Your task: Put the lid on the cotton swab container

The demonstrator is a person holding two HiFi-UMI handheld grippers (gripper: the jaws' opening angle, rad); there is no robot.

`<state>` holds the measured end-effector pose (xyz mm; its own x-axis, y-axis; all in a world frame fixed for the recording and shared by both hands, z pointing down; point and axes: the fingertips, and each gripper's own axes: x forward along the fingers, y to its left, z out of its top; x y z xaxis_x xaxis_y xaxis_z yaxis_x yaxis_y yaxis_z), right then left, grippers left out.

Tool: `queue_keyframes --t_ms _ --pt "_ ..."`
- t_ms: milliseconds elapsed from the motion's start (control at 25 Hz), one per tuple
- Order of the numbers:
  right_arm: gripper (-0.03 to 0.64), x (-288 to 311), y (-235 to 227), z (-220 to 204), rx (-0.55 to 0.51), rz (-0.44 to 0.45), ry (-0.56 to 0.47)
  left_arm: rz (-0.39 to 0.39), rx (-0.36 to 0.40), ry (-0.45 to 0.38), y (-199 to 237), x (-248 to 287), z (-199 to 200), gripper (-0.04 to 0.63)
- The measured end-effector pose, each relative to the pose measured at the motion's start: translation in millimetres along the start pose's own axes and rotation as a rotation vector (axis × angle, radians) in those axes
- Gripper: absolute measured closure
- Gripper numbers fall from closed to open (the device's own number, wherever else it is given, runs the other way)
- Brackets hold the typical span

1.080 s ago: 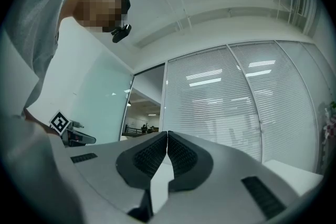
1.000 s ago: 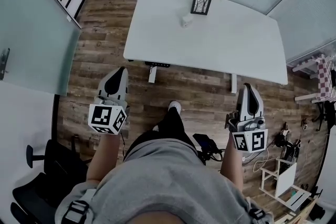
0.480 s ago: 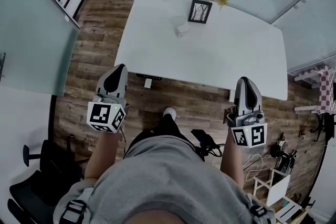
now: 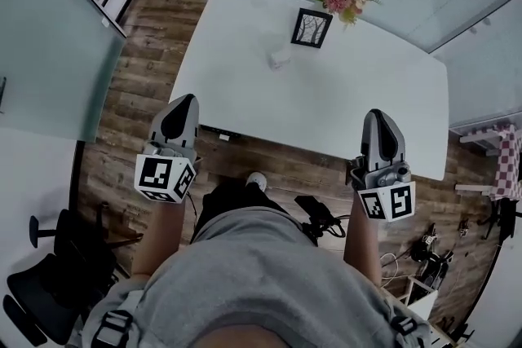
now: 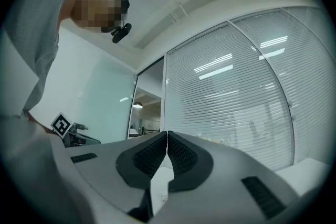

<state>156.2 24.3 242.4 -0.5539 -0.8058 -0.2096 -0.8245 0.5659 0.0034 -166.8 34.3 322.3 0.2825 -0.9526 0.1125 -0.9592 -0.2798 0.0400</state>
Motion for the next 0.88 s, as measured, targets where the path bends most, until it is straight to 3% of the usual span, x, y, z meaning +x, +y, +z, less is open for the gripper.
queue_keyframes --t_ms 320,880 --pt "0.591 9.4 -14.7 -13.3 0.04 0.009 0.02 0.006 -0.003 0.041 -4.1 18.7 -4.6 0.589" --pt "0.591 27.6 -48.2 -2.1 0.016 -0.124 0.007 -0.101 0.029 0.007 6.6 97.1 28.5 0.589"
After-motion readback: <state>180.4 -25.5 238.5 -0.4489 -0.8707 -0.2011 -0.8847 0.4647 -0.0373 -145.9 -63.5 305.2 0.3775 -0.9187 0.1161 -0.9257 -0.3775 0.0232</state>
